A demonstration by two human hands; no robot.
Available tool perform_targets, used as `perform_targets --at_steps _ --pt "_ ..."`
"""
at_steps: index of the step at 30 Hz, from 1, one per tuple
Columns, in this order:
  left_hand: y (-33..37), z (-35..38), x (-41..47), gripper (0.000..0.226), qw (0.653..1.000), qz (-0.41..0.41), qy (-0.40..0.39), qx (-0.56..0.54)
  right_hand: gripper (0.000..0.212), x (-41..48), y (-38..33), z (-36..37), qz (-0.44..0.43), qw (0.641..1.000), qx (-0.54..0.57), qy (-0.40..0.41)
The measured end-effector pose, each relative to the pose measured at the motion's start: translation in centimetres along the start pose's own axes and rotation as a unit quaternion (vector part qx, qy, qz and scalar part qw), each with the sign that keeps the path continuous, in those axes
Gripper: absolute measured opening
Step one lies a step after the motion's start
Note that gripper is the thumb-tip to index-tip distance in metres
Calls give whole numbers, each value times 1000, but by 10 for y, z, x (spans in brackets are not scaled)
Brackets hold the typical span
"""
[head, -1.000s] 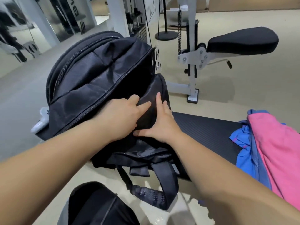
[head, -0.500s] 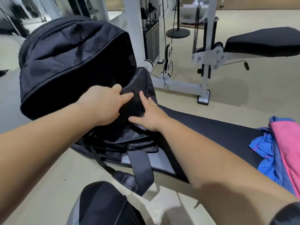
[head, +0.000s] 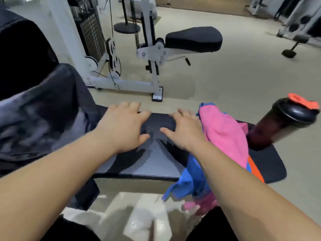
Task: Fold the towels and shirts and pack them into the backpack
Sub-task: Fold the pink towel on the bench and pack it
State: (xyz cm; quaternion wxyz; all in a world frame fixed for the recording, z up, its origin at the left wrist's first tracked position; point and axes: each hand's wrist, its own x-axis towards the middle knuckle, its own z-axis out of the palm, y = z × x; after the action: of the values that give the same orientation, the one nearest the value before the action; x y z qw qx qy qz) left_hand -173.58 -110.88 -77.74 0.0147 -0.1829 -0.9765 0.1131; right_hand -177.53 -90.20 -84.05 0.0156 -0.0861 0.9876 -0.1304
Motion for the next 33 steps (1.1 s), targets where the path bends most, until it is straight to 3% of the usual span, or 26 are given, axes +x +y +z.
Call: perform_targets --at_steps 6,12,15,20,26,33 --pt "119 15 30 67 991 69 -46 -105 66 -65 105 -4 120 991 -46 37" --pt "192 39 44 49 965 92 -94 -228 67 -111 150 18 131 986 60 78" --pt "212 53 43 40 949 60 -99 -294 55 -113 149 13 159 978 59 123" --pt "228 67 34 46 930 -28 -71 -360 58 -118 154 12 148 981 49 114" --pt "241 67 22 62 927 -61 -56 -365 21 -114 156 14 133 976 30 167" --pt "249 62 14 46 909 -89 -11 -407 24 -115 153 12 73 946 134 286"
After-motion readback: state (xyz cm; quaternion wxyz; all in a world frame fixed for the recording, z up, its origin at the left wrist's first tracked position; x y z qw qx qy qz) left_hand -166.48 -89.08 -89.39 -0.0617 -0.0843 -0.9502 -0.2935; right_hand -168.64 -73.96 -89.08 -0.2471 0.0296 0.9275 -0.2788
